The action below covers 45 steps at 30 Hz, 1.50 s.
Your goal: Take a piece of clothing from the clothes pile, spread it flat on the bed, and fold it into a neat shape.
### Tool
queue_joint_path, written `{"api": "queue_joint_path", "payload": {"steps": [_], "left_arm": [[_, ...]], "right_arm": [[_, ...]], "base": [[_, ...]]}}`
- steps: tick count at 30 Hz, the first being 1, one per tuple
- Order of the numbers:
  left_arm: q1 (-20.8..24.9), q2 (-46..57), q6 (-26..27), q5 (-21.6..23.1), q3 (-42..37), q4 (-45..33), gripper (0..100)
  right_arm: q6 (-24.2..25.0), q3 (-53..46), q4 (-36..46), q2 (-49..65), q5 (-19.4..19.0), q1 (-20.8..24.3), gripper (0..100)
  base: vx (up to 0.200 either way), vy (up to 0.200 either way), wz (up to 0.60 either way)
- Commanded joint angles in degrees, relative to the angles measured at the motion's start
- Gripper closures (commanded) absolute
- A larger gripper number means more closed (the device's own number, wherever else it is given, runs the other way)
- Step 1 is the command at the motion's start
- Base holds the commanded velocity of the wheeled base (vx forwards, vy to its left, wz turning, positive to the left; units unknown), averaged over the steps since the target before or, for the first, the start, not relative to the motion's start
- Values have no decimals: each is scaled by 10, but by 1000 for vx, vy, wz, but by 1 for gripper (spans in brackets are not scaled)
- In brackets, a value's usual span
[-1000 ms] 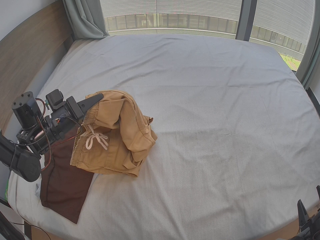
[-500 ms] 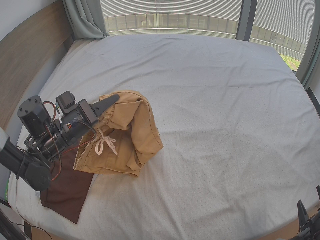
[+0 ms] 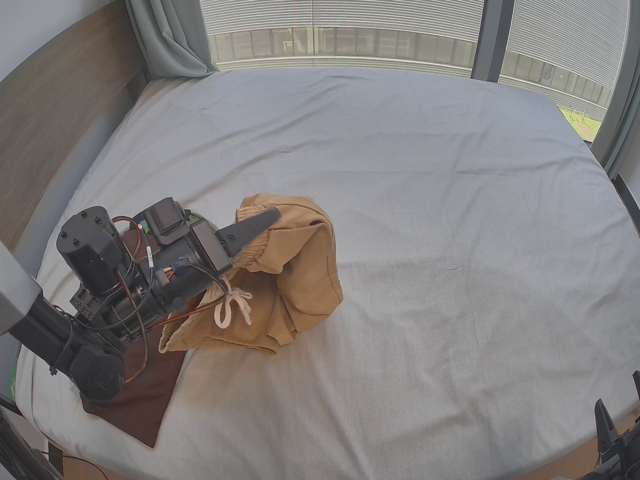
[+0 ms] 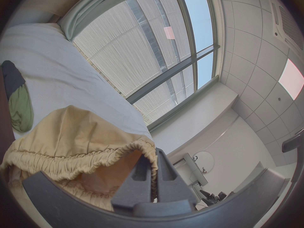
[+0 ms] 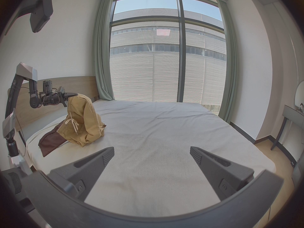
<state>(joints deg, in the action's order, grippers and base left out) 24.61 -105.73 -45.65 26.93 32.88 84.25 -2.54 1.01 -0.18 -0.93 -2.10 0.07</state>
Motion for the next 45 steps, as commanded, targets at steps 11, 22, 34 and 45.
{"api": "queue_joint_path", "payload": {"steps": [11,22,34,45], "left_arm": [[130,-14,-38,-100,101,-16,100],[199,-47,-48,-107,157,-52,100],[236,-95,-53,-99,209,-52,100],[284,-106,-146,-90,336,-83,100]], "right_arm": [[0,-10,0,9,0,0,0],[0,-10,0,9,0,0,0],[0,-10,0,9,0,0,0],[0,-10,0,9,0,0,0]], "base": [[0,0,0],[0,0,0],[0,0,0],[0,0,0]]}}
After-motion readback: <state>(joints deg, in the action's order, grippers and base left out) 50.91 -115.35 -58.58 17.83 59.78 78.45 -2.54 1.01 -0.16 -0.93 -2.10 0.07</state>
